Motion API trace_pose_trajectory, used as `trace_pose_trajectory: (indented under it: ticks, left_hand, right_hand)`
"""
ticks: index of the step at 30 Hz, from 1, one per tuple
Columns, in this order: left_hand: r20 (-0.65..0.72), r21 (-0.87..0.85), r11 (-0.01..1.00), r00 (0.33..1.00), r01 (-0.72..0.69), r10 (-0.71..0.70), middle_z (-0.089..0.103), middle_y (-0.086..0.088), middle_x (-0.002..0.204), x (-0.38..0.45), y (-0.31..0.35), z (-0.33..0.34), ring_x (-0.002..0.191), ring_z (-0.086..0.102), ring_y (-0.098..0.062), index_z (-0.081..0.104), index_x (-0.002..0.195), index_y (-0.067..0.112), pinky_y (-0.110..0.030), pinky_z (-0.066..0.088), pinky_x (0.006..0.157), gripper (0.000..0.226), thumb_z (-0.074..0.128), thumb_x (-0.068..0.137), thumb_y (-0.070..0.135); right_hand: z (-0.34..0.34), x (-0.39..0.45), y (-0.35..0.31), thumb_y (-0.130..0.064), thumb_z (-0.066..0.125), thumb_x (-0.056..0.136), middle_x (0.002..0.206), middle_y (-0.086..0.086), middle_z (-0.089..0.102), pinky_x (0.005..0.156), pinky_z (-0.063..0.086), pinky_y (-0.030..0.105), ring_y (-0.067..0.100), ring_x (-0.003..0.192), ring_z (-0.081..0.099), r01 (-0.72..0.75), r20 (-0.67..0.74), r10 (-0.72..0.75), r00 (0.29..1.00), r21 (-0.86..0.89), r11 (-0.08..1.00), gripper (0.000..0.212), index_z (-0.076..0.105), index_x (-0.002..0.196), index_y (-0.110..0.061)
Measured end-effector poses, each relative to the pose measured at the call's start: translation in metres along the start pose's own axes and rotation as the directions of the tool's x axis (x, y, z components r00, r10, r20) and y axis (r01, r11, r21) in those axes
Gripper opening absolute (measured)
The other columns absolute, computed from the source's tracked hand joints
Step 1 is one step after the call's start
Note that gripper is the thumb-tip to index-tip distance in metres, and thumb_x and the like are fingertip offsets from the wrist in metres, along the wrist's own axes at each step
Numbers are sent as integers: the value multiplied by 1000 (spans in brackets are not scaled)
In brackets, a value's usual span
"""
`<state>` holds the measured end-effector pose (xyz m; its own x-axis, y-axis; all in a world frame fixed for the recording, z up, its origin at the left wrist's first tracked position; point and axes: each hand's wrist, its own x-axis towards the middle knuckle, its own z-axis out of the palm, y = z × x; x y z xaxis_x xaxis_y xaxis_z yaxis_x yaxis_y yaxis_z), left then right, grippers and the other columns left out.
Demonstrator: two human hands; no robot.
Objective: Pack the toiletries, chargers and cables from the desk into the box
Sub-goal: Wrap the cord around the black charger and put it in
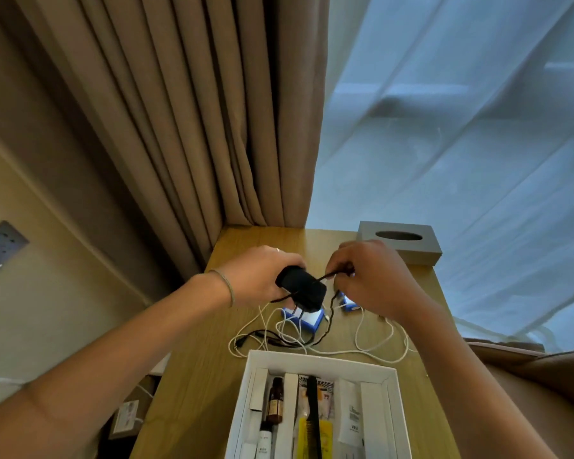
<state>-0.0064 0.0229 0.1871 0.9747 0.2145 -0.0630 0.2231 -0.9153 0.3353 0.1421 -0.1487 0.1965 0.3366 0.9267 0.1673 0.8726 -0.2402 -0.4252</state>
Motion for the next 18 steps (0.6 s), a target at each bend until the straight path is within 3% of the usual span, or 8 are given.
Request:
trace_pose_trajectory:
  ticks: [3, 6, 10, 13, 15, 16, 18]
  left_hand:
    - [46, -99, 993, 997, -60, 65, 64, 18, 102, -9, 6, -12, 97, 56, 5, 56, 119, 40, -14, 50, 74, 54, 85, 75, 30]
    - [25, -263, 962, 996, -75, 85, 61, 22, 100, -19, 13, -22, 99, 52, 17, 56, 119, 37, -4, 46, 75, 57, 87, 73, 28]
    - [-130, -589, 805, 991, -69, -10, 70, 3, 111, -27, 12, -33, 107, 65, -8, 62, 121, 23, -22, 53, 91, 54, 87, 73, 16]
    - [-196, -652, 757, 975, -52, -102, 70, -8, 111, -28, 9, -36, 105, 67, -17, 63, 121, 16, -31, 54, 95, 52, 84, 75, 6]
    - [-226, -686, 726, 962, -46, -152, 69, -10, 112, -30, 6, -35, 106, 67, -21, 62, 122, 14, -36, 54, 96, 48, 82, 78, 7]
    - [-239, -726, 686, 952, -45, -190, 69, -9, 112, -31, 3, -35, 103, 67, -18, 62, 124, 14, -36, 56, 91, 48, 81, 80, 13]
    - [-239, -827, 560, 930, -45, -279, 66, -7, 109, -33, -1, -39, 82, 65, -4, 60, 127, 14, -22, 54, 66, 50, 77, 82, 29]
  right_hand:
    - [2, 12, 4, -7, 63, 88, 89, -8, 71, 74, 57, 30, 9, 80, 63, 100, -25, -100, 995, 0, 995, 24, 79, 94, -23]
    - [18, 18, 9, -1, 65, 89, 92, -5, 72, 77, 55, 27, 11, 83, 64, 101, -86, -94, 992, 87, 991, 22, 79, 94, -18]
    - [56, 12, 6, -3, 64, 92, 92, -5, 70, 78, 52, 33, 16, 87, 65, -65, -104, 112, 988, 377, 924, 16, 74, 98, -14]
    - [79, 6, -1, -7, 57, 99, 98, 8, 75, 81, 54, 41, 27, 88, 68, -168, -20, 204, 979, 490, 855, 18, 72, 107, -9]
    - [84, 3, 1, -14, 58, 100, 91, 10, 75, 73, 58, 36, 25, 78, 71, -179, 47, 192, 980, 614, 768, 17, 74, 106, -10]
    - [83, 0, 6, -16, 60, 100, 86, 10, 75, 67, 58, 31, 20, 70, 70, -176, 65, 178, 982, 660, 731, 16, 75, 102, -11]
    - [81, -5, 20, -16, 60, 99, 78, 12, 75, 60, 53, 24, 16, 58, 64, -167, 61, 182, 981, 733, 659, 18, 78, 95, -13]
